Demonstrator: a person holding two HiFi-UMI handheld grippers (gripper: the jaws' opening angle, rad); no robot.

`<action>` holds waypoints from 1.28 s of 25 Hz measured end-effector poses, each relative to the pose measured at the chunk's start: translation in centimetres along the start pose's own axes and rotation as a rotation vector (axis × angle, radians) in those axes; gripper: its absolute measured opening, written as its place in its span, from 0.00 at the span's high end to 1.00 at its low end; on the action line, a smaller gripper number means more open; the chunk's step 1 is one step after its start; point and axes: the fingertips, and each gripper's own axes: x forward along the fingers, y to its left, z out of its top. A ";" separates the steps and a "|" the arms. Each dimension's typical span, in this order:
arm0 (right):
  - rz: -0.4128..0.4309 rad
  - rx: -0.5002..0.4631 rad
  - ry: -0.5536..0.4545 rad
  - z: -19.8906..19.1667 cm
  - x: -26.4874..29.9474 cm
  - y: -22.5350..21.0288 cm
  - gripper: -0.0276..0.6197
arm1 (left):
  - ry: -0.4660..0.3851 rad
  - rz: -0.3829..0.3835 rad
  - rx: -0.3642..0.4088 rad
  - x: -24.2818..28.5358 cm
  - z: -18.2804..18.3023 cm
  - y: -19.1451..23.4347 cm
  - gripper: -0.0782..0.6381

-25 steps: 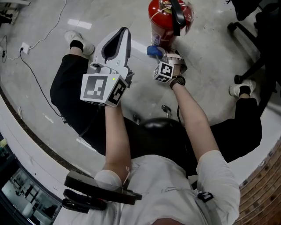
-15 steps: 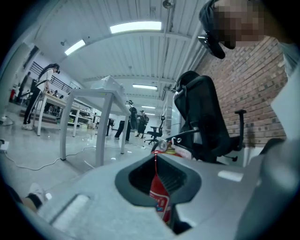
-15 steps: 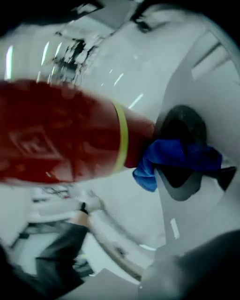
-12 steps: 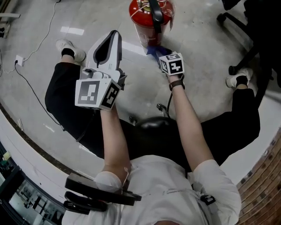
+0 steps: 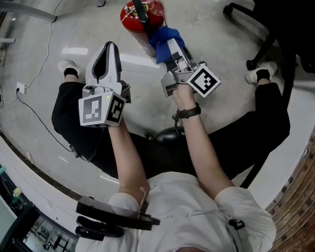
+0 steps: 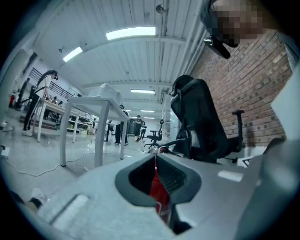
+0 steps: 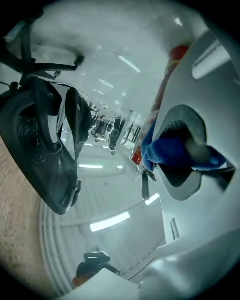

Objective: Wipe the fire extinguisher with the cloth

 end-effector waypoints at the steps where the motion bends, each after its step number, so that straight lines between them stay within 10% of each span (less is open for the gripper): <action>1: 0.043 0.036 -0.024 0.1 0.7 1.0 0.86 | 0.003 -0.002 0.002 -0.1 -0.1 -0.2 0.88; 7: 0.055 0.051 -0.020 -2.1 3.4 0.8 0.86 | 0.008 -0.004 0.010 0.0 -0.5 -0.2 0.88; 14: -0.396 0.141 0.150 -10.1 -1.2 -16.9 0.86 | 0.064 -0.005 -0.001 0.6 -3.1 0.5 0.88; 19: -0.673 0.399 0.073 -14.2 -5.0 -28.7 0.86 | 0.119 -0.012 -0.005 1.2 -4.9 1.2 0.88; 22: -0.767 0.354 0.186 -16.3 -5.8 -31.9 0.86 | 0.129 0.004 0.003 1.2 -4.8 2.1 0.88; 26: -0.762 0.202 0.435 -18.2 -6.2 -32.7 0.85 | 0.126 0.002 0.013 1.0 -4.6 2.1 0.88; 32: -0.484 0.348 0.288 -11.8 -3.3 -24.0 0.85 | 0.095 -0.028 0.000 1.0 -3.6 0.6 0.88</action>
